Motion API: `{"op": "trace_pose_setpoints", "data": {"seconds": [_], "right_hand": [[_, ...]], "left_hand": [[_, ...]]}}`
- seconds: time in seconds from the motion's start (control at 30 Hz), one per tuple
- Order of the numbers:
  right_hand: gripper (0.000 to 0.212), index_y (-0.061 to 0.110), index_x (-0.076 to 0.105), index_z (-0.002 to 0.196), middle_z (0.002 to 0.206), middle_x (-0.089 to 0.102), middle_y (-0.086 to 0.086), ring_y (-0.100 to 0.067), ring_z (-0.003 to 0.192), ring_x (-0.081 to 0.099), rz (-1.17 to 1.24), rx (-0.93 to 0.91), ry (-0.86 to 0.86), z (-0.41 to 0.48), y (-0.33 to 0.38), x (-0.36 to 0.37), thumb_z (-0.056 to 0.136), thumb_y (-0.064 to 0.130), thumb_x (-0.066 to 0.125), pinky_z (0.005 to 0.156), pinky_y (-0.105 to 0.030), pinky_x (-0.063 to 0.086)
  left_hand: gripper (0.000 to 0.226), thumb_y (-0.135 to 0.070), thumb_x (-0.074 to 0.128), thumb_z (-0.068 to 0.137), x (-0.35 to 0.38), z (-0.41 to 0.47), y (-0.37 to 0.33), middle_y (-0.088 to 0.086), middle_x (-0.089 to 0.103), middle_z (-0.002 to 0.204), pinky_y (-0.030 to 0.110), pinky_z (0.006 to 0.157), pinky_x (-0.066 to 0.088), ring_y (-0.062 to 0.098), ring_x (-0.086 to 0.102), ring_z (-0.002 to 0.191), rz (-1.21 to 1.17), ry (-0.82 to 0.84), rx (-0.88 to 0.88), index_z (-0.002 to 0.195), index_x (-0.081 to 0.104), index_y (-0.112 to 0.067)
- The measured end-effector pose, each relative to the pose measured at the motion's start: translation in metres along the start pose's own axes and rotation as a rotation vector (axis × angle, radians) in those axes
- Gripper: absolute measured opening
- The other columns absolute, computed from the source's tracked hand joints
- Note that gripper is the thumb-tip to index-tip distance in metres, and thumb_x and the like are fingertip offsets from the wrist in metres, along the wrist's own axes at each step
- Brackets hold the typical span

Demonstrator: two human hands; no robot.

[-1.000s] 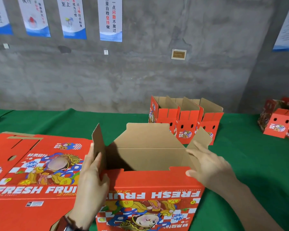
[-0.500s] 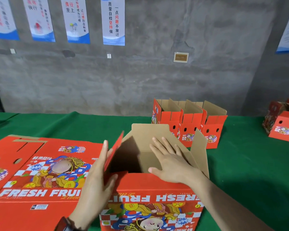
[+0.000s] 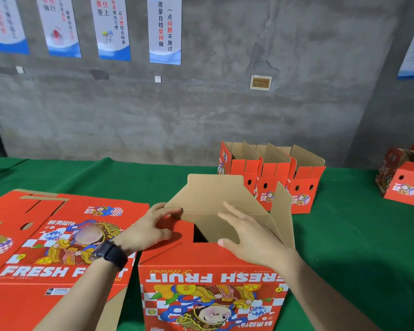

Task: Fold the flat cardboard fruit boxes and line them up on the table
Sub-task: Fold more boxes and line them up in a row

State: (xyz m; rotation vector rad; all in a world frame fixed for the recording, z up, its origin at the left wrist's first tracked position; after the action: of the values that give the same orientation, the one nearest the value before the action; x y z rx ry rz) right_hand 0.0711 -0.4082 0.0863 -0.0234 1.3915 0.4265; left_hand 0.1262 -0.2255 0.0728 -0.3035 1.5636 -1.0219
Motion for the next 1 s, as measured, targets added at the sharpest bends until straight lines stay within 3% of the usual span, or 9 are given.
{"op": "trace_pose_setpoints", "data": {"seconds": [0.07, 0.13, 0.2, 0.33, 0.4, 0.5, 0.67, 0.83, 1.0], "right_hand": [[0.045, 0.026, 0.051, 0.137, 0.153, 0.031, 0.015, -0.002, 0.136, 0.033, 0.11, -0.023, -0.215, -0.022, 0.01, -0.019, 0.094, 0.039, 0.054, 0.111, -0.025, 0.03], [0.026, 0.015, 0.07, 0.111, 0.119, 0.065, 0.007, -0.005, 0.108, 0.059, 0.174, -0.079, -0.57, -0.054, 0.016, -0.049, 0.091, 0.026, 0.057, 0.095, -0.024, 0.046], [0.023, 0.005, 0.071, 0.089, 0.089, 0.067, -0.001, -0.016, 0.083, 0.064, 0.211, -0.053, -0.939, -0.091, 0.001, -0.073, 0.086, 0.018, 0.052, 0.075, -0.032, 0.052], [0.021, 0.003, 0.062, 0.091, 0.093, 0.057, -0.007, -0.024, 0.085, 0.056, 0.338, 0.188, -1.216, -0.124, -0.055, -0.09, 0.083, 0.011, 0.045, 0.076, -0.026, 0.045], [0.02, 0.013, 0.06, 0.1, 0.103, 0.06, -0.005, -0.015, 0.095, 0.057, 0.524, 0.242, -1.176, -0.119, -0.083, -0.087, 0.091, 0.004, 0.044, 0.083, -0.022, 0.044], [0.036, 0.023, 0.065, 0.098, 0.105, 0.069, -0.001, -0.007, 0.098, 0.063, 0.858, 0.245, -0.86, -0.084, -0.101, -0.068, 0.098, -0.003, 0.041, 0.089, -0.022, 0.05], [0.038, 0.03, 0.072, 0.088, 0.101, 0.072, 0.013, 0.002, 0.097, 0.064, 0.747, 0.161, -0.479, -0.049, -0.079, -0.046, 0.09, -0.004, 0.057, 0.09, -0.015, 0.048], [0.033, 0.036, 0.066, 0.092, 0.102, 0.065, 0.017, 0.007, 0.098, 0.058, 0.547, 0.111, -0.311, -0.032, -0.068, -0.035, 0.081, 0.006, 0.073, 0.088, -0.01, 0.042], [0.028, 0.039, 0.054, 0.09, 0.092, 0.067, 0.018, 0.009, 0.089, 0.06, 0.369, 0.122, -0.178, -0.024, -0.067, -0.016, 0.092, 0.012, 0.059, 0.074, -0.008, 0.04]], "left_hand": [[0.06, 0.005, 0.064, 0.08, -0.001, 0.002, 0.0, -0.005, 0.03, 0.14, 0.004, 0.093, 0.024, 0.007, 0.035, 0.129, -0.03, -0.027, 0.009, 0.131, 0.051, -0.023], [0.06, 0.01, 0.062, 0.078, 0.0, 0.003, -0.003, -0.005, 0.028, 0.142, 0.007, 0.097, 0.024, 0.006, 0.033, 0.128, -0.045, -0.036, 0.032, 0.131, 0.051, -0.017], [0.062, 0.012, 0.061, 0.077, 0.001, 0.004, -0.005, -0.005, 0.025, 0.144, 0.01, 0.101, 0.023, 0.005, 0.029, 0.128, -0.042, -0.037, 0.051, 0.132, 0.05, -0.014], [0.064, 0.014, 0.06, 0.077, 0.001, 0.005, -0.003, -0.006, 0.026, 0.142, -0.002, 0.089, 0.025, 0.003, 0.031, 0.125, -0.034, -0.046, 0.069, 0.133, 0.049, -0.014], [0.064, 0.014, 0.06, 0.077, 0.001, 0.005, -0.002, -0.006, 0.027, 0.141, -0.003, 0.086, 0.025, 0.003, 0.031, 0.125, -0.024, -0.047, 0.067, 0.134, 0.049, -0.015], [0.066, 0.013, 0.06, 0.078, 0.001, 0.004, -0.002, -0.007, 0.027, 0.138, -0.006, 0.082, 0.026, 0.004, 0.032, 0.123, -0.017, -0.042, 0.065, 0.135, 0.047, -0.017], [0.069, 0.012, 0.061, 0.077, -0.001, 0.001, -0.008, -0.004, 0.029, 0.14, 0.012, 0.097, 0.029, 0.01, 0.034, 0.124, 0.023, -0.055, 0.077, 0.136, 0.046, -0.019], [0.073, 0.016, 0.06, 0.067, -0.008, -0.008, -0.025, -0.011, 0.047, 0.128, 0.032, 0.106, 0.034, 0.015, 0.042, 0.118, 0.112, -0.181, 0.22, 0.122, 0.049, -0.03], [0.069, 0.018, 0.057, 0.066, -0.008, -0.009, -0.026, -0.008, 0.055, 0.12, 0.036, 0.104, 0.037, 0.018, 0.046, 0.117, 0.083, -0.21, 0.238, 0.12, 0.046, -0.025]]}}
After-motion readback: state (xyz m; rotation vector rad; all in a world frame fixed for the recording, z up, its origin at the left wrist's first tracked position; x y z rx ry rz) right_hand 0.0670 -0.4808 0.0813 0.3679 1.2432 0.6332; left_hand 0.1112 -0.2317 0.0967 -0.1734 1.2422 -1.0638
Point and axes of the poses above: each hand's wrist, its own z-axis towards the middle knuckle, its own x-axis out of the palm, y = z × x, the point moved 10 cm from there along z, towards the middle knuckle
